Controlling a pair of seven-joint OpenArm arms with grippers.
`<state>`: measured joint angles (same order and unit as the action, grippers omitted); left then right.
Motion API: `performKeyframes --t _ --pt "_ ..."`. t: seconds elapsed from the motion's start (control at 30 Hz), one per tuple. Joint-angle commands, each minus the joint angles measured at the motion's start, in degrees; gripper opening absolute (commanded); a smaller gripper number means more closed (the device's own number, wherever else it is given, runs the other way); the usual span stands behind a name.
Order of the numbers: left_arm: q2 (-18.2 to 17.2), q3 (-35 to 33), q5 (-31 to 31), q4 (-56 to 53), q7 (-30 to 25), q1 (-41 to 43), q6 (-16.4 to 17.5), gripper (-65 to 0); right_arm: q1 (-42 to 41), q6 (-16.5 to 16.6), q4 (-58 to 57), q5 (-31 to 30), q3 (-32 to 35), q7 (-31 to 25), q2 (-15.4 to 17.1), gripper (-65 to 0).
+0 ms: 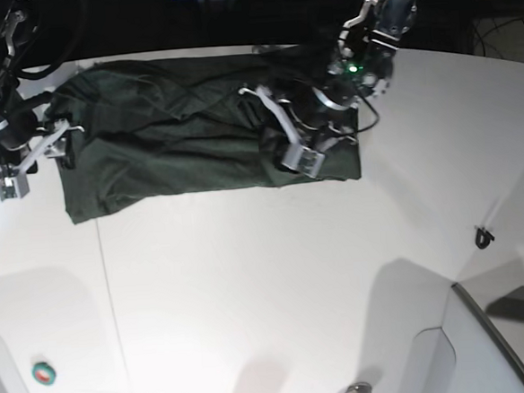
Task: Layout the t-shirt on the table in an organized manner, then fold the t-shirt properly
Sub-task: 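Grasp the strip end with the left gripper and lift it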
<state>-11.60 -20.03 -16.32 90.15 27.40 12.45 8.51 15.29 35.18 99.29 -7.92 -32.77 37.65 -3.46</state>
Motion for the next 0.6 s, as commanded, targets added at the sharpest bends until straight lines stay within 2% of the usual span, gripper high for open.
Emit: performKeyframes --t 0.0,0.23,0.57 --pt "-0.1 -0.8 -0.4 0.3 -1.1 -0.7 -0.2 -65.0 -0.3 0.6 1.1 -0.7 -0.1 -1.2 0.4 -28.8" --pt "2.1 -2.5 -0.3 -1.5 -1.1 -1.8 -0.2 -65.0 -0.3 0.6 1.1 -0.7 -0.1 -1.2 0.4 -28.8" --pt "3.4 -4.5 -0.3 -1.6 -1.1 -3.3 -0.2 -65.0 -0.3 0.6 1.1 -0.7 -0.1 -1.1 0.3 -28.8"
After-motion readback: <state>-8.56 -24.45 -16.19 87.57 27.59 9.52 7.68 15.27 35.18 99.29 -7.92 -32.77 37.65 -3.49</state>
